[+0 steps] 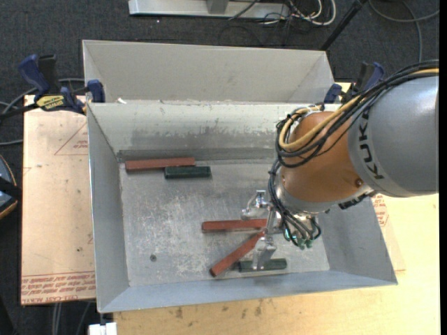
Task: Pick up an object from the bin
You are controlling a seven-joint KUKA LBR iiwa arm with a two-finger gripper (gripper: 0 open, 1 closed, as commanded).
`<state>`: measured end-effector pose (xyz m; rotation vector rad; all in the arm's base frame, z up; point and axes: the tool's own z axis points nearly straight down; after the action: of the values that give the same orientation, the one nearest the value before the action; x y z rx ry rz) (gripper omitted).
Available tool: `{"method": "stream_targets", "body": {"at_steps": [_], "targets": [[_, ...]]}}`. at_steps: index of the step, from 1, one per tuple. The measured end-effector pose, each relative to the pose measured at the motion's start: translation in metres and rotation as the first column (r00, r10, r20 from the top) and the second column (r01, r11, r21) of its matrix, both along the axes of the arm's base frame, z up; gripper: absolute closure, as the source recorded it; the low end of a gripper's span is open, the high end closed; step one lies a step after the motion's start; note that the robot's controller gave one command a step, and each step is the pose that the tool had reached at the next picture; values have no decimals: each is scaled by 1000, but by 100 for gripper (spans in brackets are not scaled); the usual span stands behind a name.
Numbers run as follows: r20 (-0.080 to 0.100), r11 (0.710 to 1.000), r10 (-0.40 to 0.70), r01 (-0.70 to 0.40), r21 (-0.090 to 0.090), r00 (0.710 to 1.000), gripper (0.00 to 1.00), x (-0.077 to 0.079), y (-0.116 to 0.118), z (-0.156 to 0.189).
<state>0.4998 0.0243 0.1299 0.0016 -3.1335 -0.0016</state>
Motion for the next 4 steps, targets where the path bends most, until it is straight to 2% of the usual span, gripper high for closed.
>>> {"method": "stream_targets", "body": {"at_steps": [1, 2, 3, 4], "targets": [[8, 1000, -1, 1, 0, 1000, 0, 2, 0, 4], [16, 994, 105, -105, -2, 994, 0, 12, 13, -39], [17, 977, 215, -215, -2, 976, 0, 11, 15, -27], [10, 972, 234, -234, 0, 972, 0, 7, 31, -29]]}}
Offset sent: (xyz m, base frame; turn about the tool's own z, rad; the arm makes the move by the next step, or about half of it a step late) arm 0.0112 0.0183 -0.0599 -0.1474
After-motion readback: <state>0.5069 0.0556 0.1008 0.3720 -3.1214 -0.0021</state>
